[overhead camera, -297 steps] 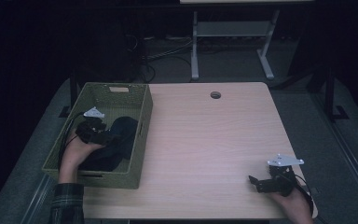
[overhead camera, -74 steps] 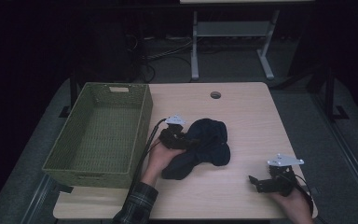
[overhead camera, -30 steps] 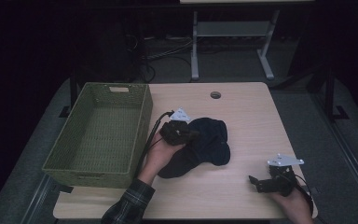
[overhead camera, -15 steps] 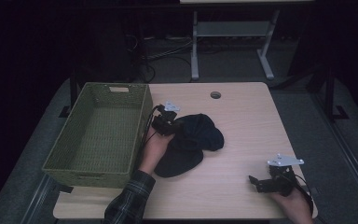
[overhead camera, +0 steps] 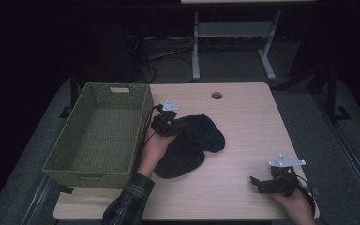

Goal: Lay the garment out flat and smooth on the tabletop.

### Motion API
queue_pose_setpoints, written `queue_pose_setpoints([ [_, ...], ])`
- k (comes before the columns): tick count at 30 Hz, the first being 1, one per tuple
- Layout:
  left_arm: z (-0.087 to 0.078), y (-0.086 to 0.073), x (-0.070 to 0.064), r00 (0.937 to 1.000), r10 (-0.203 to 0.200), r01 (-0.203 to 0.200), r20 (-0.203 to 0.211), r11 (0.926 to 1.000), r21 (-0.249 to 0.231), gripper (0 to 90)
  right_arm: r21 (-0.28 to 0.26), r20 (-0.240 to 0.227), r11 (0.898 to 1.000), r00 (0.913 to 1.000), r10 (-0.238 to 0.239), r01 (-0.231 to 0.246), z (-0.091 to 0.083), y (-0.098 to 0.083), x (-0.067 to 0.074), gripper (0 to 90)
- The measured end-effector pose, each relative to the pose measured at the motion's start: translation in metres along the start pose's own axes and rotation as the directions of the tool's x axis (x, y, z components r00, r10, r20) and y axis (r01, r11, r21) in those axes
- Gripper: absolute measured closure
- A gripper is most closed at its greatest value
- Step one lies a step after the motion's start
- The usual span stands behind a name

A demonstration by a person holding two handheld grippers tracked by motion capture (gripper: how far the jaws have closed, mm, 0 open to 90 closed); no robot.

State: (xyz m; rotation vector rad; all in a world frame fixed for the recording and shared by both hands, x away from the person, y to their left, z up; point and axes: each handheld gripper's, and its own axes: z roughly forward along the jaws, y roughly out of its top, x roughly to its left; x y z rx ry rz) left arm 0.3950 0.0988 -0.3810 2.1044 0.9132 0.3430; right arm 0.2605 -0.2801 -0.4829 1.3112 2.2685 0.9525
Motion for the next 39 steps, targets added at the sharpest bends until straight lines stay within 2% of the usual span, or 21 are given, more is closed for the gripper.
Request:
queue_pose_setpoints([
  [3, -0.006, 0.001, -0.003, 0.9999, 0.011, -0.011, 0.008, 0.9999, 0.002, 57.1, 0.004, -0.001, 1.000, 1.0000, -0.003, 0.003, 0.000, 0.001, 0.000, 2.5],
  [6, -0.014, 0.001, -0.006, 0.9993, 0.023, -0.023, 0.031, 0.9997, -0.009, 49.1, 0.028, -0.008, 1.000, 0.9999, -0.011, 0.011, -0.002, 0.006, 0.001, 15.2],
  [7, -0.016, 0.001, -0.007, 0.9989, 0.022, -0.021, 0.042, 0.9997, -0.012, 46.6, 0.034, -0.014, 0.999, 0.9999, -0.008, 0.009, -0.003, 0.010, 0.003, 15.2],
  [10, -0.023, 0.002, -0.010, 0.9976, 0.045, -0.044, 0.053, 0.9989, -0.015, 41.8, 0.018, -0.031, 1.000, 0.9995, -0.002, 0.002, -0.005, 0.019, 0.006, 18.0],
  [12, -0.028, 0.002, -0.013, 0.9958, 0.063, -0.062, 0.066, 0.9979, -0.019, 40.1, 0.000, -0.057, 1.000, 0.9983, 0.004, -0.004, -0.005, 0.026, 0.008, 21.0],
  [15, -0.035, 0.000, -0.015, 0.9944, 0.068, -0.066, 0.081, 0.9972, -0.034, 38.7, -0.025, -0.104, 1.000, 0.9945, 0.008, -0.011, 0.000, 0.038, 0.015, 26.3],
  [22, -0.046, -0.006, -0.015, 0.9931, 0.065, -0.061, 0.098, 0.9970, -0.047, 37.6, -0.039, -0.171, 0.999, 0.9850, -0.018, 0.011, 0.020, 0.068, 0.028, 32.9],
  [23, -0.047, -0.007, -0.015, 0.9931, 0.062, -0.057, 0.099, 0.9970, -0.052, 37.6, -0.034, -0.169, 0.999, 0.9854, -0.017, 0.011, 0.024, 0.073, 0.031, 33.1],
  [25, -0.049, -0.008, -0.015, 0.9927, 0.062, -0.057, 0.103, 0.9969, -0.054, 37.5, -0.039, -0.181, 0.999, 0.9834, -0.019, 0.012, 0.031, 0.079, 0.031, 34.4],
  [28, -0.051, -0.009, -0.015, 0.9916, 0.063, -0.056, 0.113, 0.9965, -0.061, 37.1, -0.012, -0.183, 1.000, 0.9831, -0.001, -0.001, 0.044, 0.087, 0.031, 34.3],
  [32, -0.052, -0.010, -0.016, 0.9899, 0.071, -0.064, 0.123, 0.9959, -0.064, 36.5, -0.030, -0.202, 0.999, 0.9793, 0.005, -0.011, 0.058, 0.093, 0.027, 34.3],
  [34, -0.052, -0.010, -0.016, 0.9894, 0.071, -0.063, 0.127, 0.9960, -0.064, 36.4, -0.008, -0.202, 1.000, 0.9794, 0.004, -0.006, 0.064, 0.096, 0.025, 34.4],
  [37, -0.052, -0.011, -0.015, 0.9893, 0.070, -0.062, 0.128, 0.9961, -0.063, 36.2, -0.020, -0.230, 1.000, 0.9731, -0.002, -0.002, 0.072, 0.102, 0.024, 40.7],
  [39, -0.053, -0.011, -0.015, 0.9892, 0.071, -0.064, 0.128, 0.9960, -0.063, 36.2, -0.013, -0.245, 1.000, 0.9695, -0.002, -0.001, 0.078, 0.102, 0.024, 48.6],
])
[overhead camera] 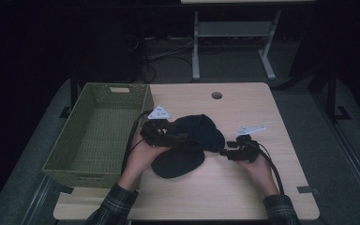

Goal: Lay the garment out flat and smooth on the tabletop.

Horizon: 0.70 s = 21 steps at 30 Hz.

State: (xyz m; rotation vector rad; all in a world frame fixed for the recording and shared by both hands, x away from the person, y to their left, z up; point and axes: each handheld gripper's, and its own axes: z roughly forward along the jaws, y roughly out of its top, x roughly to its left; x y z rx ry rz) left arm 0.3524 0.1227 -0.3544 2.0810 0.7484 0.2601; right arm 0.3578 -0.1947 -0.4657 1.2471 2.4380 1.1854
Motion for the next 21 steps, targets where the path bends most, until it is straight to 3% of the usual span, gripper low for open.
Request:
queue_pose_setpoints([
  [4, 0.000, 0.000, 0.001, 1.0000, -0.007, 0.007, 0.000, 1.0000, -0.004, 36.3, 0.002, -0.013, 1.000, 0.9999, -0.007, 0.007, 0.005, -0.001, -0.001, 69.1],
  [6, 0.000, 0.000, 0.001, 1.0000, -0.007, 0.007, 0.001, 1.0000, -0.003, 36.3, -0.014, 0.006, 1.000, 0.9996, -0.027, 0.027, 0.004, -0.001, 0.000, 81.7],
  [10, -0.001, 0.000, 0.000, 1.0000, -0.004, 0.004, 0.007, 1.0000, -0.004, 36.3, -0.042, 0.020, 0.999, 0.9992, -0.033, 0.034, -0.002, 0.003, -0.002, 86.0],
  [12, -0.002, 0.001, 0.000, 0.9999, -0.005, 0.005, 0.009, 1.0000, -0.004, 36.3, -0.031, 0.021, 0.999, 0.9993, -0.032, 0.032, -0.004, 0.005, -0.005, 86.4],
  [21, 0.000, 0.001, -0.001, 0.9998, -0.003, 0.002, 0.021, 1.0000, 0.004, 36.3, -0.031, 0.082, 0.997, 0.9942, -0.071, 0.073, -0.026, 0.043, -0.015, 87.1],
])
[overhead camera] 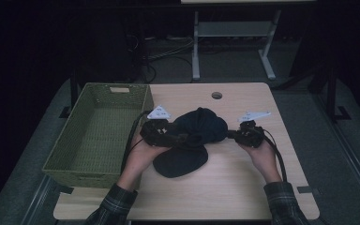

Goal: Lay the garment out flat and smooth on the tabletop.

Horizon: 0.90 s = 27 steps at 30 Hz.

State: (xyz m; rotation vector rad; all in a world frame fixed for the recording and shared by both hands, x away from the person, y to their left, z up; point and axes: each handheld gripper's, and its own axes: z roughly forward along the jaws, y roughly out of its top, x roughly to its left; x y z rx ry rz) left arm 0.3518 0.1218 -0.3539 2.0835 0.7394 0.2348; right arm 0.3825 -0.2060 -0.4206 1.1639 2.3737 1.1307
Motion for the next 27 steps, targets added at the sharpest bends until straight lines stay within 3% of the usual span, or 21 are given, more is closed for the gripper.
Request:
queue_pose_setpoints([
  [11, 0.006, 0.000, -0.004, 0.9998, 0.008, -0.009, 0.017, 0.9998, 0.020, 36.2, -0.002, 0.069, 1.000, 0.9976, -0.002, 0.002, -0.007, 0.043, -0.028, 87.0],
  [20, 0.009, 0.000, -0.006, 0.9996, 0.015, -0.016, 0.024, 0.9994, 0.030, 36.2, 0.010, 0.095, 1.000, 0.9955, 0.008, -0.009, 0.008, 0.064, -0.047, 85.5],
  [24, 0.009, -0.001, -0.005, 0.9997, 0.008, -0.009, 0.024, 0.9995, 0.030, 36.2, -0.026, 0.104, 1.000, 0.9944, 0.017, -0.014, 0.008, 0.064, -0.045, 65.0],
  [27, 0.009, -0.001, -0.005, 0.9997, 0.008, -0.009, 0.023, 0.9995, 0.031, 36.2, -0.050, 0.105, 0.999, 0.9942, 0.022, -0.017, 0.001, 0.061, -0.039, 58.4],
])
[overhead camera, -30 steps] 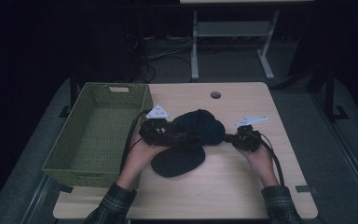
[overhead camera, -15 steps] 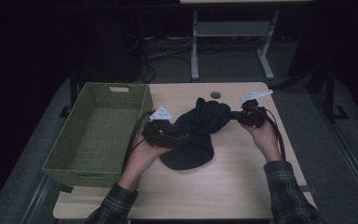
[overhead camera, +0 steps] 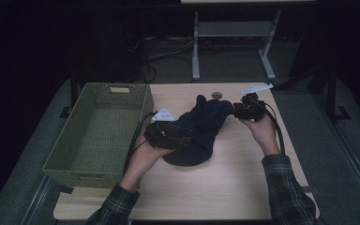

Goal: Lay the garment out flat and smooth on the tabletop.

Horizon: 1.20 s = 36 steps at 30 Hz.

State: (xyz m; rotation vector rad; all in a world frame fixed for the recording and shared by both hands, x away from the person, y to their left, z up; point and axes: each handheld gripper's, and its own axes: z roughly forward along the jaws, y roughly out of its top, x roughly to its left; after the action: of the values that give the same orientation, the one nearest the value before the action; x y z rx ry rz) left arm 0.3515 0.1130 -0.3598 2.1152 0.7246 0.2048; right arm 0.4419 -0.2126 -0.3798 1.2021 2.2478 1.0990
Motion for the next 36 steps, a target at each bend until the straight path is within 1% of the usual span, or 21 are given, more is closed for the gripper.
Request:
queue_pose_setpoints([
  [3, 0.001, 0.000, 0.000, 1.0000, 0.007, -0.007, -0.001, 1.0000, 0.006, 36.2, -0.006, -0.023, 1.000, 0.9997, 0.000, 0.000, -0.006, -0.008, 0.008, 57.0],
  [7, 0.003, -0.001, -0.002, 1.0000, 0.003, -0.003, 0.000, 1.0000, 0.006, 36.2, 0.007, -0.075, 1.000, 0.9972, 0.000, 0.001, -0.008, -0.021, 0.019, 57.0],
  [9, 0.003, -0.001, -0.001, 1.0000, 0.010, -0.010, 0.000, 0.9999, 0.009, 36.2, 0.013, -0.100, 1.000, 0.9950, -0.003, 0.004, -0.008, -0.028, 0.027, 56.8],
  [10, 0.003, -0.001, -0.001, 1.0000, 0.008, -0.008, -0.001, 0.9999, 0.010, 36.2, 0.024, -0.115, 1.000, 0.9933, -0.010, 0.013, -0.007, -0.032, 0.031, 56.6],
  [11, 0.004, -0.002, -0.001, 1.0000, 0.007, -0.007, 0.000, 0.9999, 0.012, 36.2, 0.033, -0.128, 0.999, 0.9918, -0.006, 0.010, -0.006, -0.034, 0.035, 56.2],
  [13, 0.004, -0.002, 0.000, 1.0000, 0.006, -0.006, -0.002, 0.9999, 0.011, 36.2, 0.027, -0.150, 0.999, 0.9886, -0.013, 0.017, -0.006, -0.040, 0.044, 56.4],
  [14, 0.003, -0.002, 0.000, 1.0000, 0.006, -0.006, -0.001, 0.9999, 0.012, 36.2, 0.031, -0.168, 0.999, 0.9858, -0.014, 0.019, -0.005, -0.044, 0.049, 56.4],
  [17, 0.002, -0.003, 0.001, 1.0000, -0.001, 0.001, -0.003, 1.0000, 0.006, 36.2, 0.043, -0.199, 0.999, 0.9797, -0.025, 0.034, -0.002, -0.053, 0.063, 56.4],
  [19, 0.002, -0.003, 0.002, 1.0000, -0.005, 0.005, -0.005, 1.0000, 0.005, 36.2, 0.040, -0.220, 0.999, 0.9752, -0.022, 0.032, -0.001, -0.058, 0.071, 57.0],
  [21, 0.001, -0.003, 0.002, 1.0000, -0.005, 0.005, -0.007, 1.0000, 0.005, 36.2, 0.053, -0.239, 0.998, 0.9706, -0.032, 0.046, 0.002, -0.062, 0.080, 57.2],
  [23, 0.001, -0.003, 0.002, 1.0000, -0.006, 0.006, -0.008, 1.0000, 0.004, 36.2, 0.051, -0.242, 0.997, 0.9692, -0.047, 0.061, 0.004, -0.065, 0.087, 58.1],
  [25, 0.001, -0.003, 0.002, 0.9999, -0.006, 0.007, -0.008, 1.0000, 0.004, 36.2, 0.059, -0.251, 0.996, 0.9668, -0.049, 0.066, 0.007, -0.068, 0.093, 58.3],
  [26, 0.001, -0.003, 0.002, 0.9999, -0.006, 0.006, -0.008, 1.0000, 0.004, 36.2, 0.074, -0.250, 0.995, 0.9674, -0.041, 0.061, 0.010, -0.070, 0.096, 58.3],
  [27, 0.001, -0.003, 0.003, 1.0000, -0.004, 0.004, -0.009, 1.0000, 0.004, 36.2, 0.075, -0.250, 0.995, 0.9671, -0.045, 0.066, 0.011, -0.071, 0.097, 58.4],
  [30, 0.001, -0.003, 0.003, 1.0000, 0.000, 0.001, -0.008, 1.0000, 0.010, 36.2, 0.086, -0.254, 0.994, 0.9665, -0.040, 0.064, 0.016, -0.075, 0.100, 59.0],
  [31, 0.001, -0.003, 0.003, 1.0000, -0.001, 0.001, -0.008, 1.0000, 0.009, 36.2, 0.092, -0.250, 0.993, 0.9668, -0.052, 0.077, 0.018, -0.076, 0.100, 59.1],
  [32, 0.001, -0.004, 0.003, 1.0000, -0.004, 0.004, -0.008, 0.9999, 0.010, 36.2, 0.100, -0.247, 0.992, 0.9674, -0.054, 0.081, 0.020, -0.077, 0.100, 59.8],
  [34, 0.001, -0.004, 0.003, 1.0000, -0.004, 0.005, -0.007, 0.9999, 0.010, 36.2, 0.114, -0.245, 0.990, 0.9681, -0.050, 0.080, 0.023, -0.080, 0.101, 62.0],
  [36, 0.001, -0.004, 0.003, 1.0000, -0.003, 0.003, -0.009, 1.0000, 0.009, 36.2, 0.122, -0.242, 0.989, 0.9688, -0.055, 0.087, 0.026, -0.082, 0.101, 66.9],
])
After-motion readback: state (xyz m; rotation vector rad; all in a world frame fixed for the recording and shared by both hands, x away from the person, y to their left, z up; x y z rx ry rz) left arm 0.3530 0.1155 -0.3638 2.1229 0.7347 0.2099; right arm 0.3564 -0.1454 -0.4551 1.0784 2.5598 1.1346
